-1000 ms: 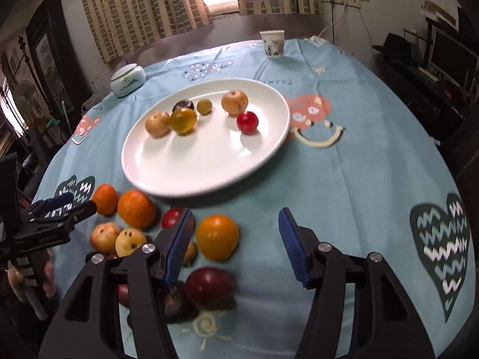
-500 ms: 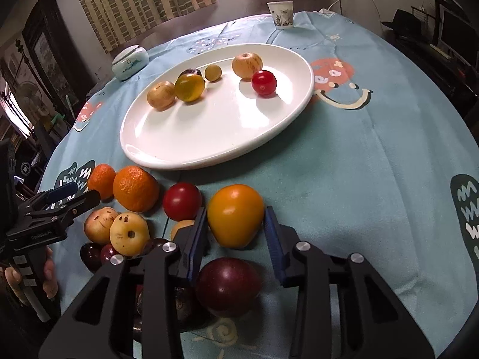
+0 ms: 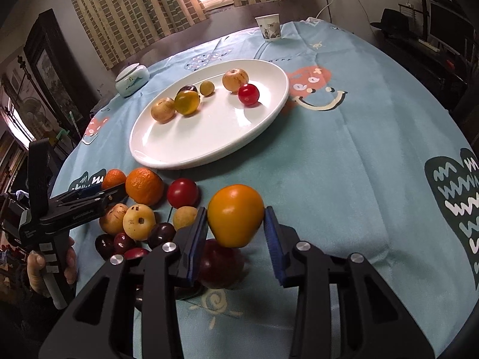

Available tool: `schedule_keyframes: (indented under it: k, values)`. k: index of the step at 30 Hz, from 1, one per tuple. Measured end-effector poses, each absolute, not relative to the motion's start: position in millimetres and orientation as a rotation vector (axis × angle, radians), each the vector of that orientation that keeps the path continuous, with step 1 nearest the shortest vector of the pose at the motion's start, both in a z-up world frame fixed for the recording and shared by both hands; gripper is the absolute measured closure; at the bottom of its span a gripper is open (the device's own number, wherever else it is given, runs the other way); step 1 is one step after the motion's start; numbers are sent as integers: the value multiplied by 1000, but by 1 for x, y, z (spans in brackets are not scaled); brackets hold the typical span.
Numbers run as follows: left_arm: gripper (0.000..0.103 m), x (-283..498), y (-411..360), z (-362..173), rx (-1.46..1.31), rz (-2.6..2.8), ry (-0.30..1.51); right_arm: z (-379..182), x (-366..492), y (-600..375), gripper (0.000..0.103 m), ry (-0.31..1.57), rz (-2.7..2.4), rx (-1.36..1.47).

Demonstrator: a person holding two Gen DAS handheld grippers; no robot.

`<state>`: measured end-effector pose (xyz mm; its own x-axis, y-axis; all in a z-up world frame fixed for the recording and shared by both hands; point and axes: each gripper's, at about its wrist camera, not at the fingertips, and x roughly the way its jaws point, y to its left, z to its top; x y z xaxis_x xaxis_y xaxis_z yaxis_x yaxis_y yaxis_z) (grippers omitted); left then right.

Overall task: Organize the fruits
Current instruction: 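Grasp an orange with the left tool while the right tool grasps a yellow-orange fruit, then place the orange and yellow-orange fruit on the white plate, opening both tools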

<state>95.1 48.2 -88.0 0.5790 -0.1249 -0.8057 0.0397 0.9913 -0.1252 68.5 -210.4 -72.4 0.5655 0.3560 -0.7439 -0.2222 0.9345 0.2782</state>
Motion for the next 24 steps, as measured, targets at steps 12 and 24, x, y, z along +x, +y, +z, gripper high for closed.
schedule_keyframes:
  k: [12,24]
  values:
    - [58,83,55,-74,-163,-125,882,-69,62,-207,65,895,340,151]
    - [58,66,27,-31,-131,-249,834,-65,66,-204,65,891,354,145]
